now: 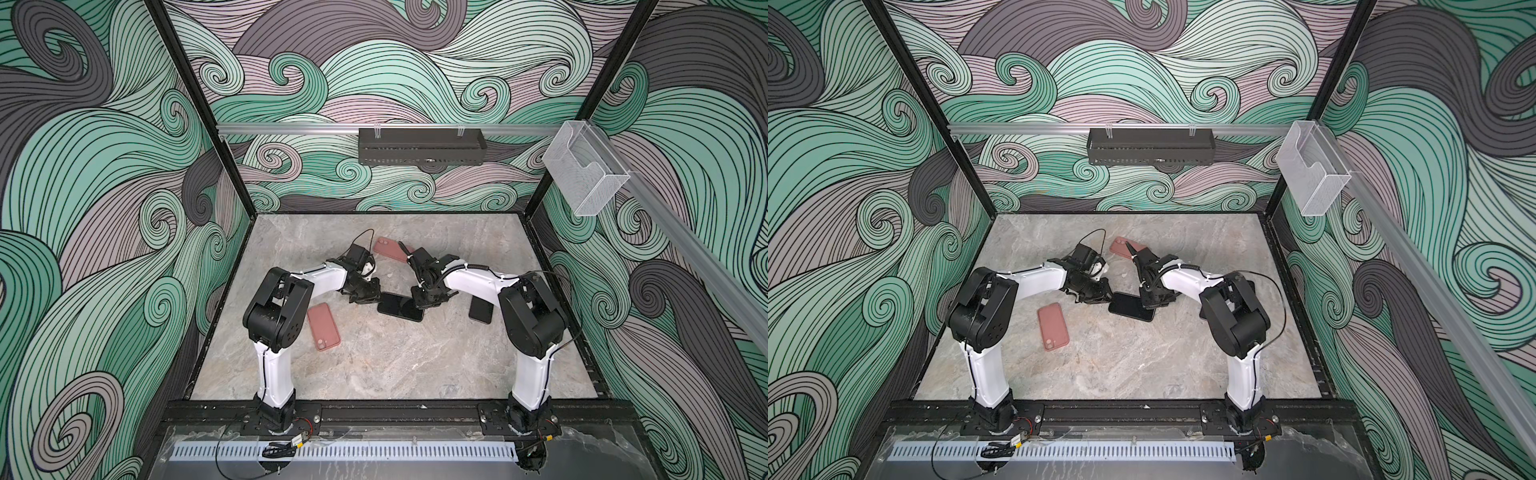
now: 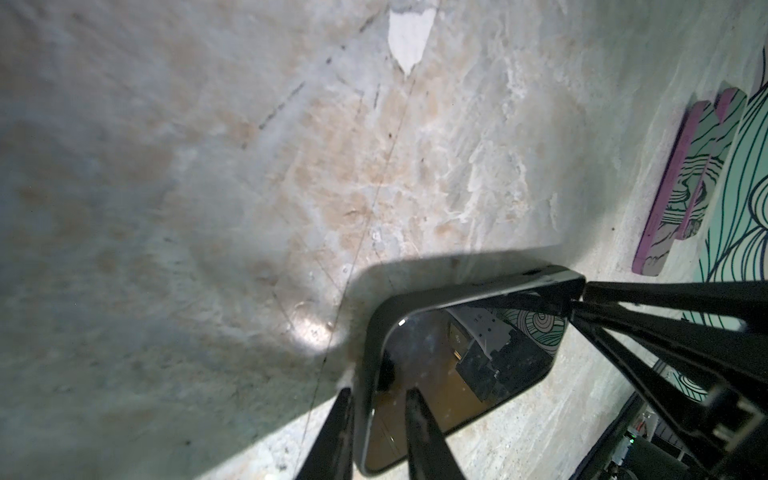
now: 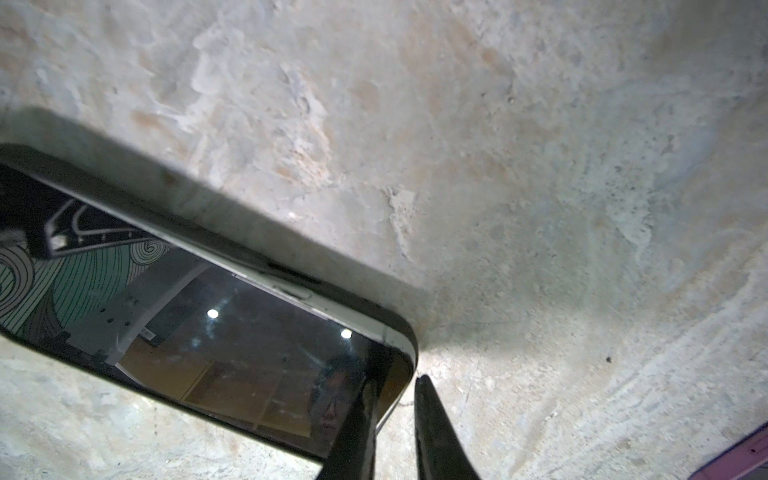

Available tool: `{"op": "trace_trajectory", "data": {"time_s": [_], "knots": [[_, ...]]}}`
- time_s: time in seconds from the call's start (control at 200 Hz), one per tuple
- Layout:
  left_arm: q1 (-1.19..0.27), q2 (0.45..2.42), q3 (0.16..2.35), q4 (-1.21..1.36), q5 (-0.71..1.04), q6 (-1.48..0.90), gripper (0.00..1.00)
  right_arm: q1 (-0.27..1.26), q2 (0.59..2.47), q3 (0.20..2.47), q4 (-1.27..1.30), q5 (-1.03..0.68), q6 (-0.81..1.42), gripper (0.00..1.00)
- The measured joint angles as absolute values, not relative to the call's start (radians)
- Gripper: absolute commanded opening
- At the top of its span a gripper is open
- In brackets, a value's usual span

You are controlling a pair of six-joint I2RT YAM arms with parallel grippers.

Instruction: Put the phone into the phone case

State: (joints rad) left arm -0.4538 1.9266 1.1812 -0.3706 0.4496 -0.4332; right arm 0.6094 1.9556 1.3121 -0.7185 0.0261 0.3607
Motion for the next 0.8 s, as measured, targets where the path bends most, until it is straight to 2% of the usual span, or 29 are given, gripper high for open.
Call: {"op": "trace_trajectory", "data": {"time_s": [0.801], "knots": [[-0.454, 1.927, 1.181, -0.374, 0.45, -0.425, 0.25, 0.613, 1.968, 1.311, -0.715, 0.026, 0.405, 0.17]]}}
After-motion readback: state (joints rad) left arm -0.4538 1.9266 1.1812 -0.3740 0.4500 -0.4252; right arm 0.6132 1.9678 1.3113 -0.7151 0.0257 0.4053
